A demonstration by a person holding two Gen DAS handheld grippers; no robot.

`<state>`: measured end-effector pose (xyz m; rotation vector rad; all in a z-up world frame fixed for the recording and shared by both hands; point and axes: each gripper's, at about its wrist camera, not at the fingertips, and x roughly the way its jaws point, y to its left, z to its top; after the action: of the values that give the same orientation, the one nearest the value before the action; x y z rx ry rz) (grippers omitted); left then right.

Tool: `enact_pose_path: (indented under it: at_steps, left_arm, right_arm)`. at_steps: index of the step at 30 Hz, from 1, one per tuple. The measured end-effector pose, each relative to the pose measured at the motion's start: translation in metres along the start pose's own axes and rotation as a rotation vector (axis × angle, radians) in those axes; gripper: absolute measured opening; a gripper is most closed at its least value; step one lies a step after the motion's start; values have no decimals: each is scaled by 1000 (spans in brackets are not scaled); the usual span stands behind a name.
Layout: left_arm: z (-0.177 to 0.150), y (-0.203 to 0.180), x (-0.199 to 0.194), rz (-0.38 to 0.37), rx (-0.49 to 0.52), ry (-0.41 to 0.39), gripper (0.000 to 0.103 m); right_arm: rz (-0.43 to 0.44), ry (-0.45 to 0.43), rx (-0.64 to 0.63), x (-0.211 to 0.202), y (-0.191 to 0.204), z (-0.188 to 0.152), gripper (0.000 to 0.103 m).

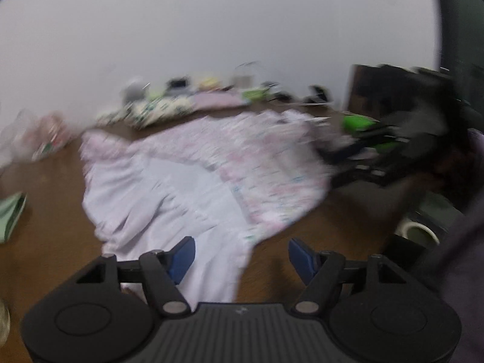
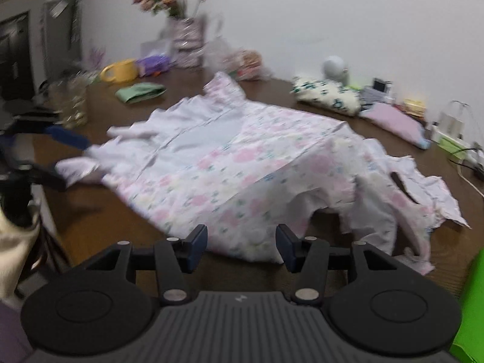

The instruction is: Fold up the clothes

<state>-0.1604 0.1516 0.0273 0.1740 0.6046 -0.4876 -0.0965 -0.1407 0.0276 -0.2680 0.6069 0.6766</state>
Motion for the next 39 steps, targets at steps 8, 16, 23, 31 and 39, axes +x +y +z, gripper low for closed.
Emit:
enact_pose_path:
  at_steps: [8,16,23,31,39]
  left_arm:
    - [-9,25,13,-3,-69,42,20]
    - [-20,34,-7,-29,-83,72,5]
    - [-8,34,-29,90,-113,-15,14]
    - [17,-19,1,-72,45,-50,43]
    - [-19,16,-1,6,-8,34,71]
  right_arm:
    - [10,-7,72,13,-9,-7,43]
    - [63,54,151,-13,0,-19,13]
    - [71,-6,97,-49,14,-16,38]
    - [-276,11,163,-54,-35,-21,40]
    - [79,-71,-64,-51,22,-37,81]
